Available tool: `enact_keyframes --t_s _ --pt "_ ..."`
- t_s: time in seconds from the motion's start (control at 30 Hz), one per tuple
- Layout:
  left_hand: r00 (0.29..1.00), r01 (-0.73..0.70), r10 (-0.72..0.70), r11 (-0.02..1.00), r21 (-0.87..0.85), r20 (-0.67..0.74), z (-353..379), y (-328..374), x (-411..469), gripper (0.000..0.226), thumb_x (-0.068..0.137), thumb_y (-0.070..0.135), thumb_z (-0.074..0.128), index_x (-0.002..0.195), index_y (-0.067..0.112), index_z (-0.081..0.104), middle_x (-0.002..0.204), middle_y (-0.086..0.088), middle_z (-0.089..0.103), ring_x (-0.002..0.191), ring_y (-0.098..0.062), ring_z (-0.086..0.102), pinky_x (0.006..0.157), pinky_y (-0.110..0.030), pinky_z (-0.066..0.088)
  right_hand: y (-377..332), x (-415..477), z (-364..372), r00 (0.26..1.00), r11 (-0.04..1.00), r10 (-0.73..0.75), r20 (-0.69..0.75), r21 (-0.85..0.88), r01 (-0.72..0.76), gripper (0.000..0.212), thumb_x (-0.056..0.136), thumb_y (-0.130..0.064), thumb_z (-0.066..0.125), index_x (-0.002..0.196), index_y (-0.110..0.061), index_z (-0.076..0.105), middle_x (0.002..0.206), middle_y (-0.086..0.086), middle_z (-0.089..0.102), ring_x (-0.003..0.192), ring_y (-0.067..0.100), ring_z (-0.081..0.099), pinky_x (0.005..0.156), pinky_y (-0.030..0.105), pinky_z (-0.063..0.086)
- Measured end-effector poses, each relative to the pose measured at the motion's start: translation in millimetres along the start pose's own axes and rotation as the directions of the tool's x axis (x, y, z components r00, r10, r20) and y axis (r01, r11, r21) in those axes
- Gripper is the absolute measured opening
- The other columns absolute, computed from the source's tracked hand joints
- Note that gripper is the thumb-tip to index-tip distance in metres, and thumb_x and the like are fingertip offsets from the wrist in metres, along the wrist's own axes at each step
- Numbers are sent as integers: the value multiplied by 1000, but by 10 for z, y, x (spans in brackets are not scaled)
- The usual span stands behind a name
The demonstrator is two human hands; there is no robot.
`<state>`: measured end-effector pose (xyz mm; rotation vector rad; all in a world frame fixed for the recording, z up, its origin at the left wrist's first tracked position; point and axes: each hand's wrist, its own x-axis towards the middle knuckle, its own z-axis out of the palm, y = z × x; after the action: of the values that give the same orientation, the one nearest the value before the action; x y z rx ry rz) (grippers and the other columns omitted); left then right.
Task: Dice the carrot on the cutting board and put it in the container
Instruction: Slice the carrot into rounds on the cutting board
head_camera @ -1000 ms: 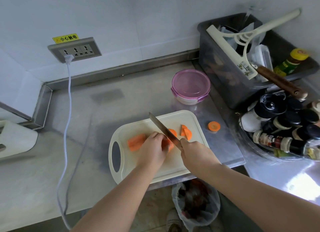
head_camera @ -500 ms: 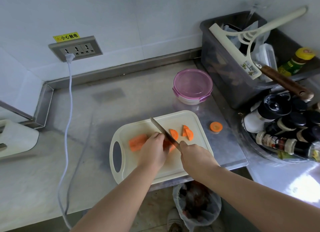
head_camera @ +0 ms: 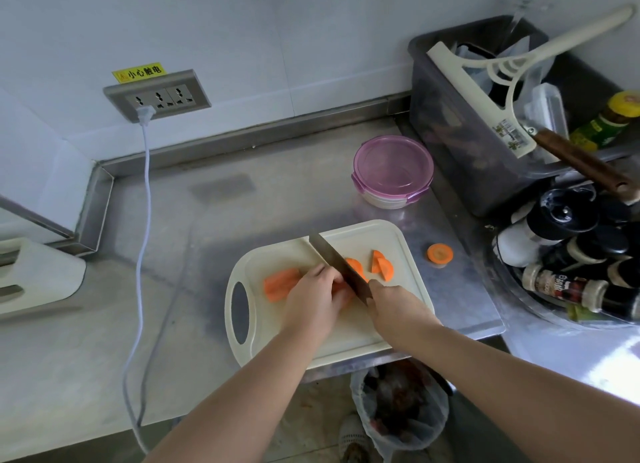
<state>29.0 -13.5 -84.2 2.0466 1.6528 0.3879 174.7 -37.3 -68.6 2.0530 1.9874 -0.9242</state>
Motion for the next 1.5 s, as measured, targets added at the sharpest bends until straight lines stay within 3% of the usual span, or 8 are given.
enact_keyframes --t_s 0.1,0.17,0.47,0.7,1.07,1.27,1.5 --pt "1000 -6 6 1000 -13 -6 -13 -17 -26 16 87 26 64 99 15 64 103 5 60 93 -15 57 70 -27 39 43 -3 -35 998 998 -5 -55 64 9 24 103 -24 31 116 -11 46 86 8 55 72 27 47 58 31 34" --pt "1000 -1 1 1000 -28 -19 -7 -29 -41 17 87 28 64 97 15 65 102 5 60 93 -15 57 73 -26 41 60 -37 -45 995 1000 -28 -100 8 29 23 102 -20 33 121 -11 44 86 9 59 67 25 48 51 30 34" --pt "1000 14 -14 1000 -25 -17 12 -28 -16 21 88 32 63 99 14 66 103 3 62 96 -16 58 77 -30 45 -2 -186 -69 991 993 -96 -88 -83 89 29 99 -11 32 127 -15 39 65 -2 39 67 25 49 44 27 26" --pt "1000 2 -2 1000 5 -16 -1 -11 -13 21 89 32 61 100 14 64 105 1 61 99 -18 57 73 -27 41 -23 -207 -90 995 989 -87 -52 -124 80 29 98 -9 33 126 -15 37 65 -1 40 52 15 38 43 27 25" --pt "1000 22 -22 1000 13 -8 28 -36 -1 22 90 32 60 101 13 65 105 1 61 99 -19 59 76 -29 44 -41 -184 -84 996 986 -84 -1 -142 83 34 93 -1 37 125 -12 37 66 -1 39 52 14 36 44 26 24" --pt "1000 22 -22 1000 2 -1 0 -13 5 21 89 30 61 100 12 63 105 1 60 97 -20 58 67 -24 33 -26 -122 -49 996 990 -79 28 -115 82 28 95 -4 38 121 -12 39 68 -1 39 54 14 37 45 26 26" --pt "1000 13 -14 999 49 17 -22 -4 -9 17 88 22 61 102 12 61 107 0 60 98 -21 57 71 -30 38 -42 -50 21 999 994 -46 28 -98 48 32 94 -4 37 125 -12 39 69 -1 39 71 25 48 58 33 35"
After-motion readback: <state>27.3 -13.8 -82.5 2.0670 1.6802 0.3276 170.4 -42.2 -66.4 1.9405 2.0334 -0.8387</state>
